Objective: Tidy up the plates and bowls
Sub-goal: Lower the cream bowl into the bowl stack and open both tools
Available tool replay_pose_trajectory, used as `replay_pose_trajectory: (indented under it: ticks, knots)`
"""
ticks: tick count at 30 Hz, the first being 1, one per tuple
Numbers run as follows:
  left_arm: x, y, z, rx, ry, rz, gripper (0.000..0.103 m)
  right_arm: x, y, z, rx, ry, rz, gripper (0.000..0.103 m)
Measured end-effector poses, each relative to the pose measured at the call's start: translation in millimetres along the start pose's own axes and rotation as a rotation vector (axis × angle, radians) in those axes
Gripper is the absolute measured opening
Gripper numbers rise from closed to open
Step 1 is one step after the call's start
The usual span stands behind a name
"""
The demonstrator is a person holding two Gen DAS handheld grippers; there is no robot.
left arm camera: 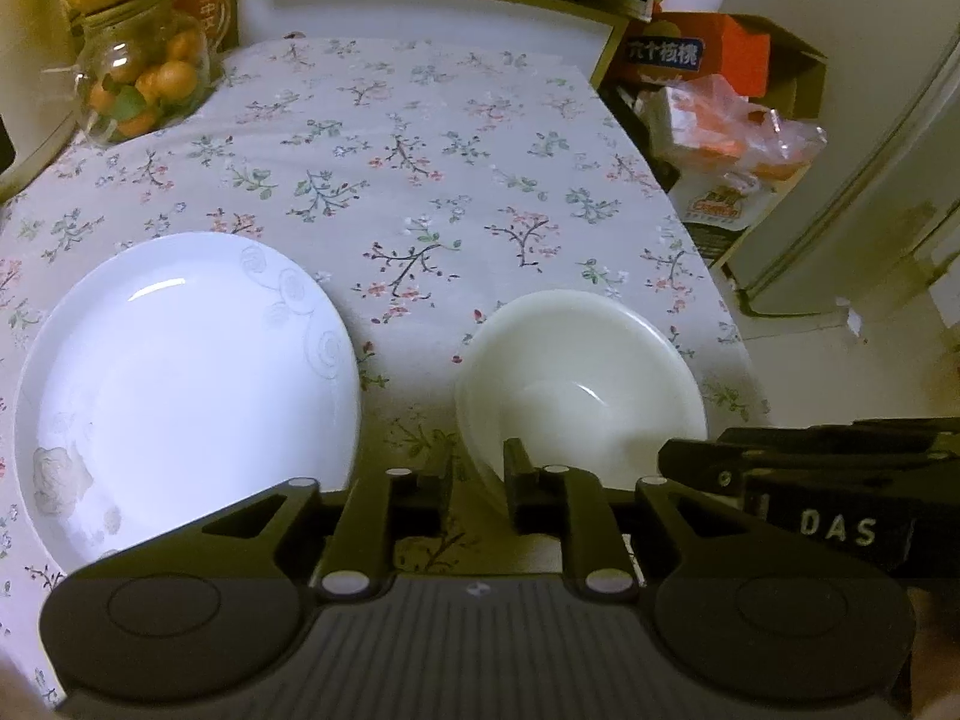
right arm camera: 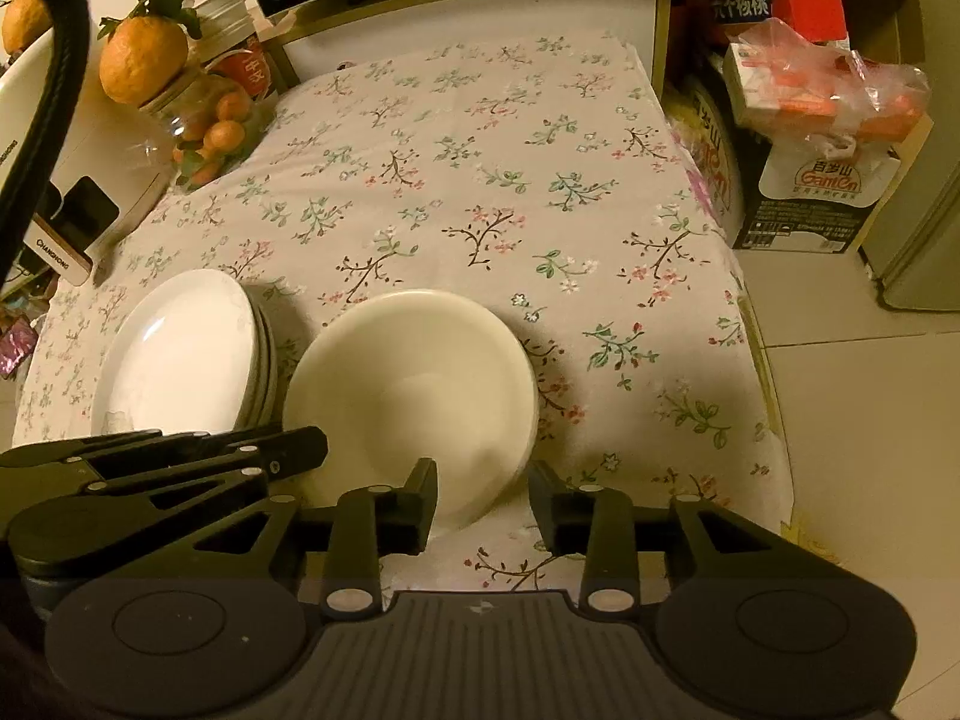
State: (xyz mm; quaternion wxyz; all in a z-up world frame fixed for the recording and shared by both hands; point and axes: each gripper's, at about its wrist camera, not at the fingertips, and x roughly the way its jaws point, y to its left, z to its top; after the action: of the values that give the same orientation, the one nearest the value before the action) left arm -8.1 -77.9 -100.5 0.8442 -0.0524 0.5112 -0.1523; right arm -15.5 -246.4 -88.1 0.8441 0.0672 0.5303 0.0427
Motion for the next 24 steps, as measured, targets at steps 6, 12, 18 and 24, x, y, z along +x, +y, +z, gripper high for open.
replay_pose_trajectory:
  ticks: [6,12,18,24]
  knots:
    - [-7,-3,-2,0.009,-0.022,0.003,0.019,-5,-2,3,0.006,-0.028,0.005,0.039]
    - [-19,-7,-4,0.015,-0.058,0.002,0.022,-8,1,5,-0.007,-0.053,0.010,0.046]
    - [-24,-10,-4,0.026,-0.087,-0.001,0.026,-11,0,6,-0.004,-0.071,0.008,0.052]
    - [-20,-8,-2,0.012,-0.092,-0.005,0.029,-11,-4,7,0.007,-0.083,-0.008,0.064]
